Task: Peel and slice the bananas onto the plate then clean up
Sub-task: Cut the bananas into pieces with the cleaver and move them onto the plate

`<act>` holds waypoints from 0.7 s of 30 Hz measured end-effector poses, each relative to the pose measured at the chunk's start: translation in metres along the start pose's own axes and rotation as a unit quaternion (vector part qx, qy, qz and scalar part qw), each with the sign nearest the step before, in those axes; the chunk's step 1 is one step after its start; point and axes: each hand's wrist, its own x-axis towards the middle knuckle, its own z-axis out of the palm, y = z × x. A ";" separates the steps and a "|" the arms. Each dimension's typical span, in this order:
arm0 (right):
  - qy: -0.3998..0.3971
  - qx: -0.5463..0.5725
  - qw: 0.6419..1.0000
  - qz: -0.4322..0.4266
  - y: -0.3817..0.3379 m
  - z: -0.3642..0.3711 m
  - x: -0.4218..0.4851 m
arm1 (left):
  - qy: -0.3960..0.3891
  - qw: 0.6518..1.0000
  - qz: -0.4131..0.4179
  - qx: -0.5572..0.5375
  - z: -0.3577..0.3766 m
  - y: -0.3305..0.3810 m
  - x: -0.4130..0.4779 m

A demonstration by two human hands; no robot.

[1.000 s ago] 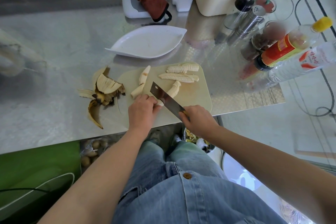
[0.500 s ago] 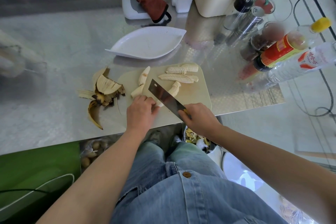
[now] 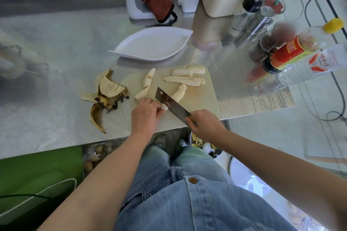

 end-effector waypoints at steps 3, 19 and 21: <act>0.006 -0.002 1.000 -0.011 0.001 -0.003 0.000 | 0.001 1.000 0.000 0.000 0.000 0.000 0.000; 0.019 0.015 1.000 -0.012 -0.003 -0.005 0.001 | 0.008 1.000 -0.005 -0.002 0.003 0.001 0.001; 0.015 0.011 1.000 -0.004 -0.001 -0.001 0.000 | 0.007 1.000 -0.005 -0.004 0.003 0.001 0.001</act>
